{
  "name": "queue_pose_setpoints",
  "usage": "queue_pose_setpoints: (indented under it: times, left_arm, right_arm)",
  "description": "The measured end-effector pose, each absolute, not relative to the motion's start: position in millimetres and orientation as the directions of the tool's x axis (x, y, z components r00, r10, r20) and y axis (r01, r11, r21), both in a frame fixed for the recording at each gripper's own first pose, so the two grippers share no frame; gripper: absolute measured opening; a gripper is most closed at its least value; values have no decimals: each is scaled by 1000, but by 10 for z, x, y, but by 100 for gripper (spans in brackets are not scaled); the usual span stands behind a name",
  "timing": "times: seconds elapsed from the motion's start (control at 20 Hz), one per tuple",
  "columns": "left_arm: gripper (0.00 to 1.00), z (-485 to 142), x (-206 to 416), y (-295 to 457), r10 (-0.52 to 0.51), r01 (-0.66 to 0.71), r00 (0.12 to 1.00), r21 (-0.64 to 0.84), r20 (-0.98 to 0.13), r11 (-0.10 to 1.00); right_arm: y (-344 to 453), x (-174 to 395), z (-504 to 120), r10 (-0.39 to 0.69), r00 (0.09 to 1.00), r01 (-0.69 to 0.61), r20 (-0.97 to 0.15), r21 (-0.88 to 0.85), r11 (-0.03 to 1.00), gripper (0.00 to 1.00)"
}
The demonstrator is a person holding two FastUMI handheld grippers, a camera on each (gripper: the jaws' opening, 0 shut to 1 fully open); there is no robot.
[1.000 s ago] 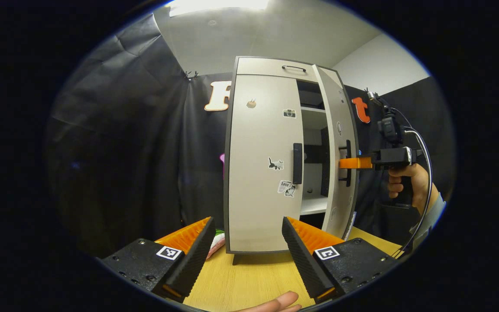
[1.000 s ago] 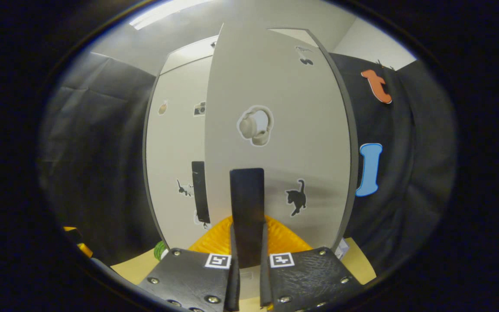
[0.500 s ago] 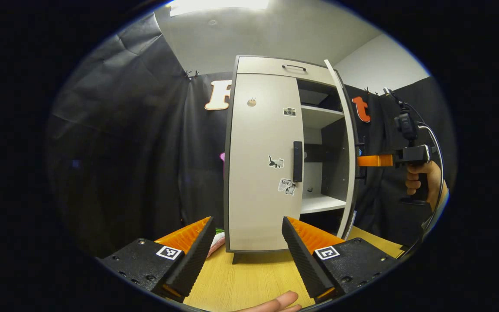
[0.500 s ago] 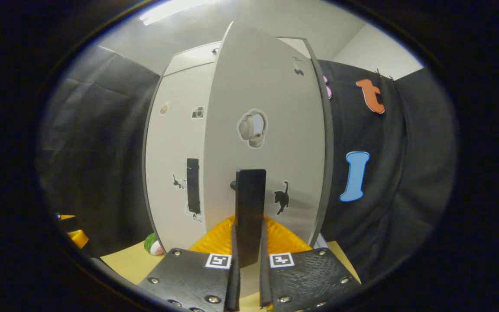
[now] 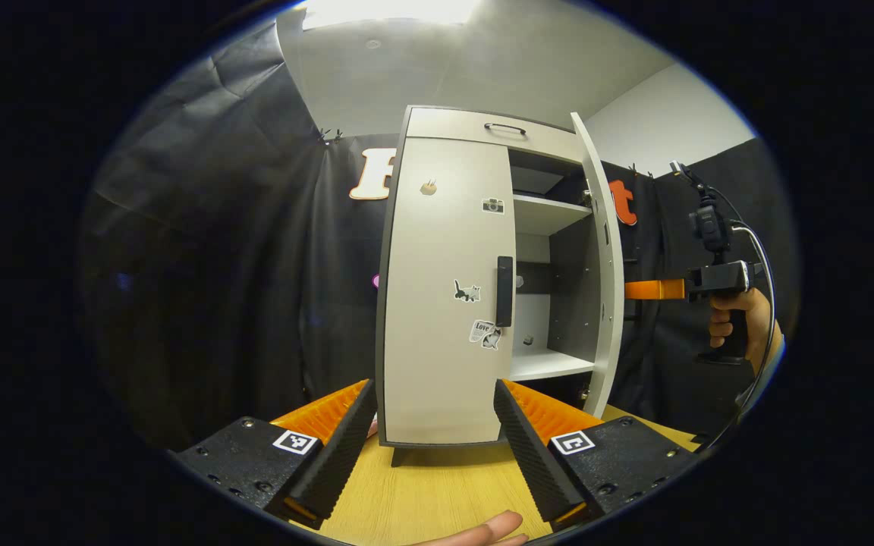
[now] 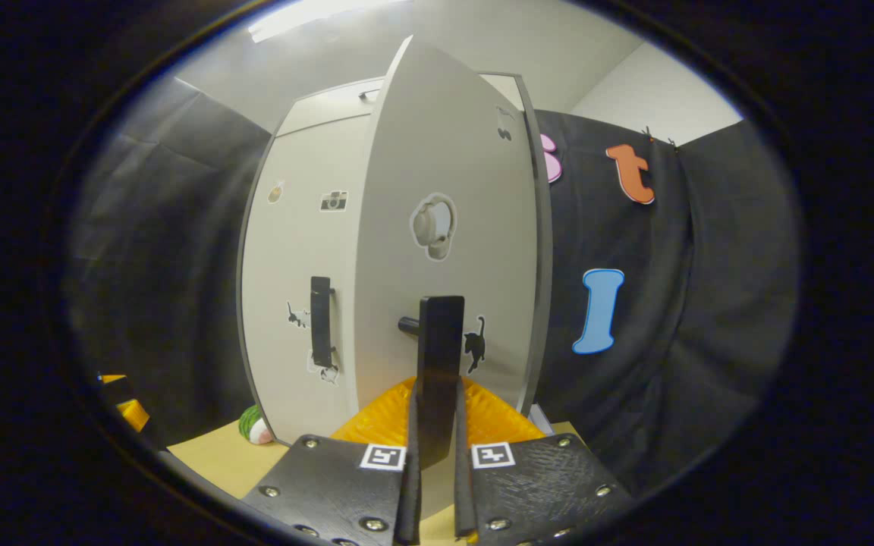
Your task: Open the right door of the double-door shoe cabinet with the right hand, and open the left door with the left hand.
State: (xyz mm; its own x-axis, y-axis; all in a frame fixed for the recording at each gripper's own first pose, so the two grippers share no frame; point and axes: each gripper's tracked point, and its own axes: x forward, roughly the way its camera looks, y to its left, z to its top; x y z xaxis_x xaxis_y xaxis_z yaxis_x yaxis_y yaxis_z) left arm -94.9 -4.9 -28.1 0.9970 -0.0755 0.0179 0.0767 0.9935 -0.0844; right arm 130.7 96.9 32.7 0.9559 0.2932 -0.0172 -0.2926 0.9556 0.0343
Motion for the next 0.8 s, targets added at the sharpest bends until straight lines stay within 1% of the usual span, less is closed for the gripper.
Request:
queue_pose_setpoints:
  times: [0.05, 0.1, 0.3, 0.55, 0.8]
  left_arm:
    - [99, -287, -950, -38, -75, 76, 997, -82, 18, 994]
    - [96, -291, -961, -25, -72, 73, 997, -80, 19, 994]
    - [96, -330, -969, 5, -69, 70, 998, -70, 10, 995]
    - [95, -325, -1070, -137, -116, 116, 993, -65, 9, 991]
    - [95, -330, -1090, -258, -140, 141, 990, -55, 18, 989]
  right_arm:
    - [968, 1312, 321, 294, 956, -294, -19, 38, 955, 17]
    - [951, 1313, 327, 294, 956, -293, -18, 46, 955, 17]
    - [870, 1306, 320, 282, 959, -280, -24, 71, 957, 17]
    - [731, 1312, 295, 283, 958, -277, -42, 103, 955, 17]
    - [520, 1318, 289, 248, 968, -245, -26, 95, 965, 17]
